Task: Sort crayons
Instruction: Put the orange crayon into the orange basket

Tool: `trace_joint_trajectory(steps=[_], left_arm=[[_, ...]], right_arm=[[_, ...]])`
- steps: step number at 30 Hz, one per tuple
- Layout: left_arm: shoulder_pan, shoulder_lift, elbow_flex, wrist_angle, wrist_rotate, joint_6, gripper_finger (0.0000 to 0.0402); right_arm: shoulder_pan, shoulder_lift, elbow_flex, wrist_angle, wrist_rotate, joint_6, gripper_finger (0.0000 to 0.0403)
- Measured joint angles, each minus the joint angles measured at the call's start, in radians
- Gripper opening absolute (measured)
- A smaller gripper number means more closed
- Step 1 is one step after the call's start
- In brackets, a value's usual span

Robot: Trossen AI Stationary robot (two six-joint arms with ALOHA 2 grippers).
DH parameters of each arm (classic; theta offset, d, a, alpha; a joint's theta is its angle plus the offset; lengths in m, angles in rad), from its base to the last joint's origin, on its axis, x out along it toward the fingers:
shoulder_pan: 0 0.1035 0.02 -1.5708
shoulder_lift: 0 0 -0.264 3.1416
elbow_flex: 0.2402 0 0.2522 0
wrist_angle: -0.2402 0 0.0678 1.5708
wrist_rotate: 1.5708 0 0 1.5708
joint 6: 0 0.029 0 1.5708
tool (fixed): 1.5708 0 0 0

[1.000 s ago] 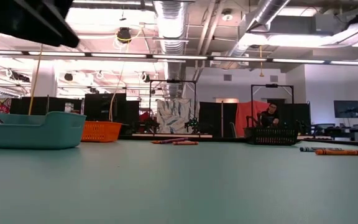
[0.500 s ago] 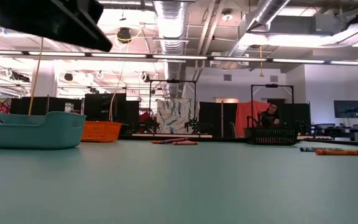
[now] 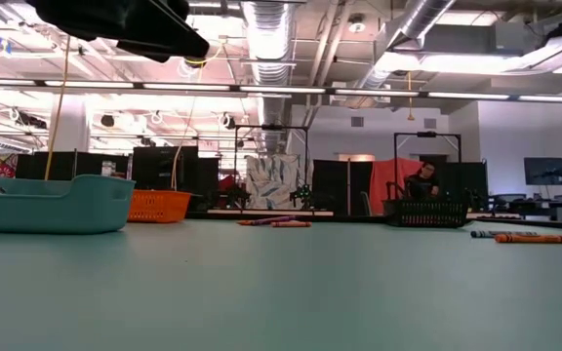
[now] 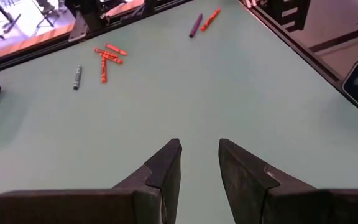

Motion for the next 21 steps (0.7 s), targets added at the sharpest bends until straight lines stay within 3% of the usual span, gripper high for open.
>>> trace_joint_trajectory(steps=[7,21], left_arm=[[0.002,0.000,0.000,0.000,0.001,0.004,0.0100],[0.003,0.000,0.000,0.006,0.013,0.033,0.0100]], right_arm=[[-0.015,-0.051,-0.155,0.139,0.003,0.013,0.0156],[-0.048,-0.052,-0.264,0.293,0.006,-0.029,0.0119]])
